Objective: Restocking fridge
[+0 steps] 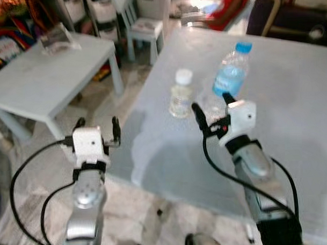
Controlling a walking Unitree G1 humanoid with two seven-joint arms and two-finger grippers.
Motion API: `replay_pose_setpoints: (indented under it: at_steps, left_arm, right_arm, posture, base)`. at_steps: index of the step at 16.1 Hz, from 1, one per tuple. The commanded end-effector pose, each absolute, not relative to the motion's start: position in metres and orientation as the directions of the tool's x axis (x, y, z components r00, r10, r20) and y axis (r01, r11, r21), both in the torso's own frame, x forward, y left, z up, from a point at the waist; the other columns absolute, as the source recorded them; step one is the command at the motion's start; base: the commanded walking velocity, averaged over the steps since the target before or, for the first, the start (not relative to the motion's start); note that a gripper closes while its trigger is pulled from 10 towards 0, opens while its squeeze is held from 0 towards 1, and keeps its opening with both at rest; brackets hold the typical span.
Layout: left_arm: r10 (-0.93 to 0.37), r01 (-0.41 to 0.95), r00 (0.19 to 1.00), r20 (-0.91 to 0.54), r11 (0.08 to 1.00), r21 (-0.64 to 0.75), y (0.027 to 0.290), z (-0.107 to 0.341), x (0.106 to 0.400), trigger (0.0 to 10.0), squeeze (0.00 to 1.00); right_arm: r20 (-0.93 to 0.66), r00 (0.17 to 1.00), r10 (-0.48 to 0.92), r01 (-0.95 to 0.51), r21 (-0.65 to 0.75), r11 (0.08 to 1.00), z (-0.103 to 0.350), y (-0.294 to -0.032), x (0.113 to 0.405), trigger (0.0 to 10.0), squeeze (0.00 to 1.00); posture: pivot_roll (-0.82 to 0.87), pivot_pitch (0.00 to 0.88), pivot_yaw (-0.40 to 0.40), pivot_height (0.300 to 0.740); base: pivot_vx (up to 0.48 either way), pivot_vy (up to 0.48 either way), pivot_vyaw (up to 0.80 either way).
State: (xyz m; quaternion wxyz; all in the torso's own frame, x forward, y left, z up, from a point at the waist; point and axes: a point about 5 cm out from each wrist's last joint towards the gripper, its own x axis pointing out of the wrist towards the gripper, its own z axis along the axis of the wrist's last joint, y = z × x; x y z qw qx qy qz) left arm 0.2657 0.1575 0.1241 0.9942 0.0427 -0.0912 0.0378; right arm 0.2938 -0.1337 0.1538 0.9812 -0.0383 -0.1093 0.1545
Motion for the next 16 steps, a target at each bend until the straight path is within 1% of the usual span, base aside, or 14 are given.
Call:
replay_pose_setpoints:
  at_steps: [1,5,7,9,11,12,16]
  left_arm:
    - [0.085,-0.103,0.977,0.196,0.991,0.082,0.162,0.125,0.263,10.0,0.0]
    - [0.092,-0.111,0.975,0.204,0.99,0.087,0.163,0.128,0.265,10.0,0.0]
    - [0.093,-0.116,0.97,0.223,0.989,0.093,0.165,0.134,0.269,10.0,0.0]
    - [0.097,-0.12,0.97,0.223,0.988,0.093,0.166,0.134,0.268,10.0,0.0]
    - [0.094,-0.115,0.972,0.215,0.989,0.088,0.164,0.132,0.265,10.0,0.0]
    - [0.087,-0.107,0.974,0.209,0.99,0.087,0.162,0.13,0.263,10.0,0.0]
    - [0.083,-0.103,0.975,0.206,0.991,0.087,0.161,0.13,0.264,10.0,0.0]
  right_arm:
    - [0.202,0.919,0.34,-0.322,-0.117,0.939,0.154,-0.129,0.295,10.0,0.0]
    - [0.222,0.907,0.359,-0.336,-0.134,0.932,0.159,-0.123,0.298,10.0,0.0]
    - [0.258,0.895,0.364,-0.329,-0.168,0.929,0.168,-0.122,0.299,10.0,0.0]
    - [0.328,0.893,0.309,-0.235,-0.247,0.94,0.184,-0.126,0.302,10.0,0.0]
    - [0.402,0.882,0.247,-0.143,-0.271,0.952,0.204,-0.134,0.307,10.0,0.0]
    - [0.421,0.879,0.223,-0.12,-0.256,0.959,0.213,-0.137,0.312,10.0,0.0]
    - [0.458,0.864,0.209,-0.095,-0.261,0.961,0.226,-0.14,0.322,10.0,0.0]
  posture:
    - [-0.09,0.142,-0.021,0.74]
    - [-0.09,0.137,-0.018,0.74]
    - [-0.09,0.145,-0.013,0.74]
    - [-0.09,0.156,-0.014,0.74]
    - [-0.08,0.161,-0.011,0.74]
    - [-0.08,0.162,-0.007,0.74]
    - [-0.07,0.156,-0.007,0.74]
  base:
    - [0.0,0.0,0.0]
    - [0.0,0.0,0.0]
    - [0.0,0.0,0.0]
    - [0.0,0.0,0.0]
    - [0.0,0.0,0.0]
    - [0.0,0.0,0.0]
    - [0.0,0.0,0.0]
